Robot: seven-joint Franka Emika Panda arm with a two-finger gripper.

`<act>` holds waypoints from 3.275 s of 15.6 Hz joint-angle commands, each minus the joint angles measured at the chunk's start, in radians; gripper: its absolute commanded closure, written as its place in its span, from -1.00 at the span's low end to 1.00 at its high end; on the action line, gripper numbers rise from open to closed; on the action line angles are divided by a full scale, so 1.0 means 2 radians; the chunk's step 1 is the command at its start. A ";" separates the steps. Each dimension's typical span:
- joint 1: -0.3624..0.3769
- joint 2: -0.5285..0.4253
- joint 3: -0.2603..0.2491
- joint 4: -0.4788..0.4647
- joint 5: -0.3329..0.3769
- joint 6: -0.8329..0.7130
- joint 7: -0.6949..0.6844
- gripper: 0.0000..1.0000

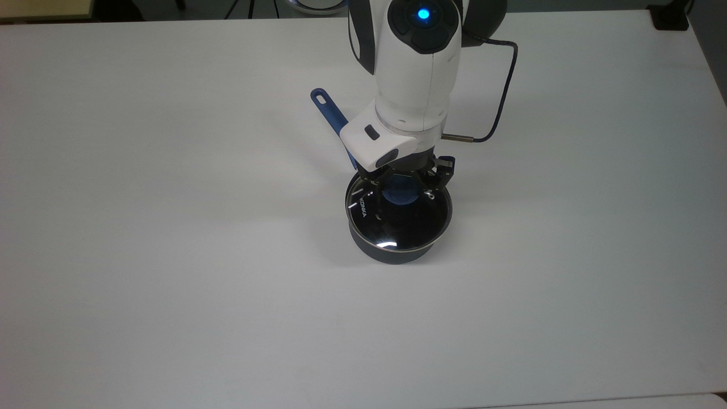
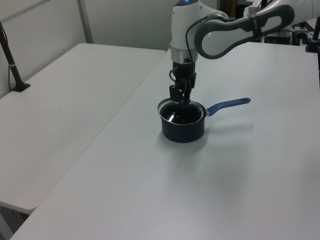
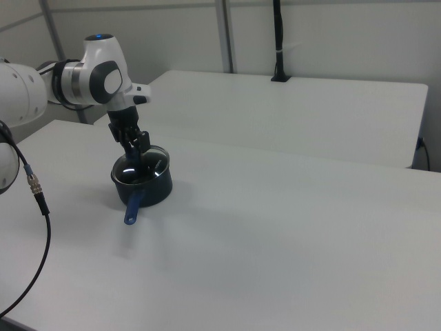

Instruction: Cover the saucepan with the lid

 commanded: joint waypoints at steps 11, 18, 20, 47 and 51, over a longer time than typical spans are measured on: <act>0.007 -0.002 0.003 -0.015 -0.011 -0.006 -0.004 0.24; 0.004 -0.005 0.007 -0.013 -0.002 -0.045 -0.007 0.53; 0.004 -0.006 0.008 -0.011 0.000 -0.052 -0.006 0.53; 0.001 -0.007 0.016 -0.007 0.002 -0.116 -0.009 0.53; 0.000 -0.007 0.016 -0.007 0.008 -0.127 -0.009 0.53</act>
